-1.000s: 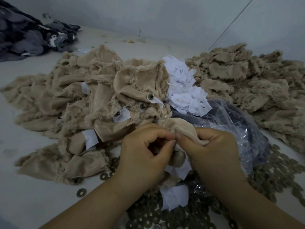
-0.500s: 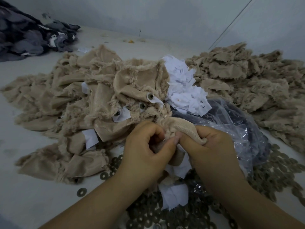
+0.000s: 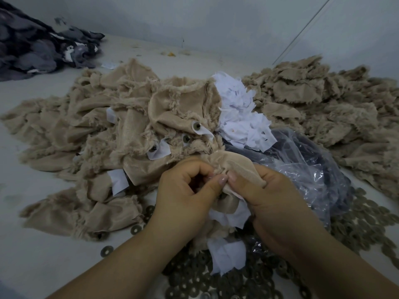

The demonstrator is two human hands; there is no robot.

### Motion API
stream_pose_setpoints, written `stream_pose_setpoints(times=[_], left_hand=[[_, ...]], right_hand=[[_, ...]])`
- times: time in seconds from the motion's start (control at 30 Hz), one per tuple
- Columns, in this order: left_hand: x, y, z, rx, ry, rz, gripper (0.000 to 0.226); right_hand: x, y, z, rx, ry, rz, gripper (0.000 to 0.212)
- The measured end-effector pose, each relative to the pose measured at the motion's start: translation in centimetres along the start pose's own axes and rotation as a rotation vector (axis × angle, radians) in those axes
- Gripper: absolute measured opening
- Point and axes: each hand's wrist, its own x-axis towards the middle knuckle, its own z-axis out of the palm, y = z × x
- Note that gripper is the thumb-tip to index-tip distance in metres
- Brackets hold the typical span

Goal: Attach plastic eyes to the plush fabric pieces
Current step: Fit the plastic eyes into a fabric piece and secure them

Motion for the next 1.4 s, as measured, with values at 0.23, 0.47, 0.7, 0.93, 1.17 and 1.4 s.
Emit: stream_pose_setpoints(times=[0.23,0.47,0.7,0.93,1.17,1.4], left_hand=[[-0.02,-0.06,0.05,-0.005,0.000,-0.020,0.014],[0.05,0.11,0.03,0.014,-0.014,0.012,0.013],[0.01,0.05,0.02,0.018,-0.029,0.020,0.013],[0.18,0.01,-0.19,-0.164,-0.092,-0.072,0.009],[0.15,0.04,-0.16,-0.189,-0.057,-0.045,0.012],[0.06,0.09,-0.10,-0.045,-0.060,0.057,0.016]], right_hand=[[-0.25,-0.09,-0.01,-0.310,0.118,-0.235,0.010],[-0.34,-0.06,-0.17,-0.266,0.117,-0.206,0.011],[-0.25,0.05,-0.32,-0.291,0.114,-0.200,0.012],[-0.23,0.10,-0.30,-0.269,0.112,-0.241,0.012],[-0.19,0.56,-0.29,-0.195,0.084,-0.207,0.011],[-0.28,0.72,-0.11,-0.067,0.078,-0.136,0.012]])
